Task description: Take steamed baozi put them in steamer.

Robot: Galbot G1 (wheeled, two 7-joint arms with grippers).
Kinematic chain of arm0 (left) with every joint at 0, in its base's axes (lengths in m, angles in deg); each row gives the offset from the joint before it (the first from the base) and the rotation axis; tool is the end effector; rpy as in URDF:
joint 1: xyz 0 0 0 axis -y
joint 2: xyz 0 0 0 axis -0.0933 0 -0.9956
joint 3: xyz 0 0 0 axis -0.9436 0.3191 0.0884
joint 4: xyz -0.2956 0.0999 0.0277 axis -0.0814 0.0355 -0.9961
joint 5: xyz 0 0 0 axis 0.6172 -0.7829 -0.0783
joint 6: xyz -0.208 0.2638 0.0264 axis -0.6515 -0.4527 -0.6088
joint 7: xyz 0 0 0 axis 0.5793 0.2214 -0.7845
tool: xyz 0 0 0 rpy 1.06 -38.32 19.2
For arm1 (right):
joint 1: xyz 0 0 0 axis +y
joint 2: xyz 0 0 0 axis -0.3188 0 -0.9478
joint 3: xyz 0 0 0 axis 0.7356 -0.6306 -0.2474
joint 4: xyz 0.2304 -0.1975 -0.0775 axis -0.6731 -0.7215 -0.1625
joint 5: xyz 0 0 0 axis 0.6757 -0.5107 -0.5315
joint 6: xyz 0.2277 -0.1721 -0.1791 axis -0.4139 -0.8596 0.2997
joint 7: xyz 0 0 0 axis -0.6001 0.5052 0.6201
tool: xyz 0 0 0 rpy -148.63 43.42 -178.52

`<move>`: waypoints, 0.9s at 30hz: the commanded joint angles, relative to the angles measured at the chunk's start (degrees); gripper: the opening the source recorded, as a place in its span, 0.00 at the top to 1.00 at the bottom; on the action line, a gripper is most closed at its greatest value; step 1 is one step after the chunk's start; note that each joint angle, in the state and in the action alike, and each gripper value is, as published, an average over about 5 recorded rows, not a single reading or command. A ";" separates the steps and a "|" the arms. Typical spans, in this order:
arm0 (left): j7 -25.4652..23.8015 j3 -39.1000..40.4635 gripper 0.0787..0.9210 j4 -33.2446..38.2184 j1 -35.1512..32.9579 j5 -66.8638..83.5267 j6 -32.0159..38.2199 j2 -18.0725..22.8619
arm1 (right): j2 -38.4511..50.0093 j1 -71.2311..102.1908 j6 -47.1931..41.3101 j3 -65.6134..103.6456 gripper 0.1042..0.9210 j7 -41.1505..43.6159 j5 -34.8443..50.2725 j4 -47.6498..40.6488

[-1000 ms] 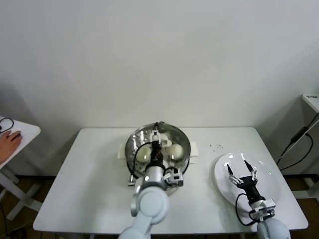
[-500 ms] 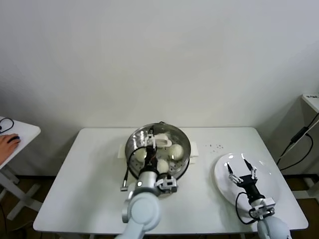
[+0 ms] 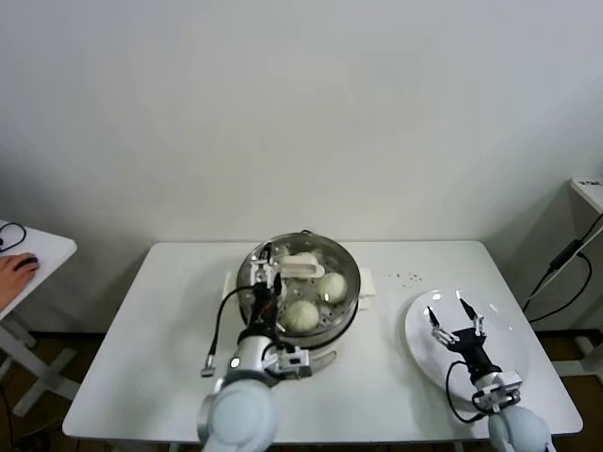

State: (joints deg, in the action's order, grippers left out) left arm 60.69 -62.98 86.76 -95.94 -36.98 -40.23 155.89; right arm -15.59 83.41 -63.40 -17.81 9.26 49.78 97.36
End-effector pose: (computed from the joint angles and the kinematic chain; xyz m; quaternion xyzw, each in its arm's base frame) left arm 0.2295 -0.1085 -0.2063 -0.0255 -0.7653 -0.6432 0.0082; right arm 0.2533 -0.1701 -0.3972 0.0865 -0.9944 0.0591 0.0149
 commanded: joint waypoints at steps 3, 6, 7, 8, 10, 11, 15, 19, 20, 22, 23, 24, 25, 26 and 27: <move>14.91 -13.13 0.12 7.64 -10.67 32.74 7.67 -5.47 | 0.87 0.86 -1.61 0.02 0.12 1.72 2.67 3.50; 20.90 -16.82 0.12 6.56 -12.02 47.80 13.33 -5.00 | 1.21 0.81 -1.47 -0.66 0.12 1.54 3.32 4.04; 22.98 -18.14 0.12 5.93 -12.37 52.33 15.72 -4.68 | 1.31 0.81 -1.41 -0.93 0.12 1.43 3.42 4.22; 24.55 -19.45 0.12 5.26 -12.75 56.60 18.21 -4.38 | 1.41 0.82 -1.35 -1.24 0.12 1.24 3.51 4.42; 26.23 -22.41 0.12 3.98 -13.76 63.24 22.65 -3.59 | 1.63 0.91 -1.29 -1.88 0.12 0.84 3.62 4.80; 26.35 -23.84 0.12 3.39 -14.38 66.47 24.42 -3.16 | 1.76 0.97 -1.24 -2.21 0.12 0.62 3.69 4.96; 24.03 -29.86 0.12 0.94 -16.76 79.32 28.75 -1.72 | 2.42 1.08 -0.93 -3.38 0.12 -0.06 4.61 5.31; 22.38 -34.77 0.12 -2.36 -17.39 85.18 31.83 -0.45 | 3.01 1.26 -0.50 -4.38 0.12 -0.70 4.98 5.39; 22.22 -35.53 0.12 -3.07 -17.40 85.70 32.55 -0.17 | 3.09 1.33 -0.41 -4.55 0.12 -0.87 5.00 5.41; 22.16 -36.74 0.12 -4.54 -17.47 86.48 34.23 0.35 | 3.16 1.47 -0.25 -4.87 0.12 -1.21 5.13 5.45; 22.22 -37.05 0.12 -5.11 -17.55 86.62 34.96 0.61 | 3.18 1.54 -0.20 -5.02 0.12 -1.32 5.24 5.49; 22.36 -37.30 0.12 -5.70 -17.65 86.64 35.71 0.89 | 3.19 1.62 -0.13 -5.20 0.12 -1.45 5.36 5.56; 22.48 -37.49 0.12 -6.27 -17.78 86.75 36.42 1.21 | 3.21 1.75 -0.09 -5.42 0.12 -1.59 5.50 5.68; 22.57 -37.57 0.12 -6.71 -17.91 86.95 36.95 1.49 | 3.25 1.89 -0.07 -5.63 0.12 -1.72 5.61 5.83; 22.62 -37.60 0.12 -7.30 -18.07 87.27 37.42 1.73 | 3.31 2.07 -0.03 -5.92 0.12 -1.86 5.73 6.00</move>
State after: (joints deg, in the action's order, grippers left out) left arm 81.18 -91.53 85.49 -111.22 32.79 -13.82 155.51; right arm -12.80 84.97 -63.71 -21.96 8.30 54.37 102.45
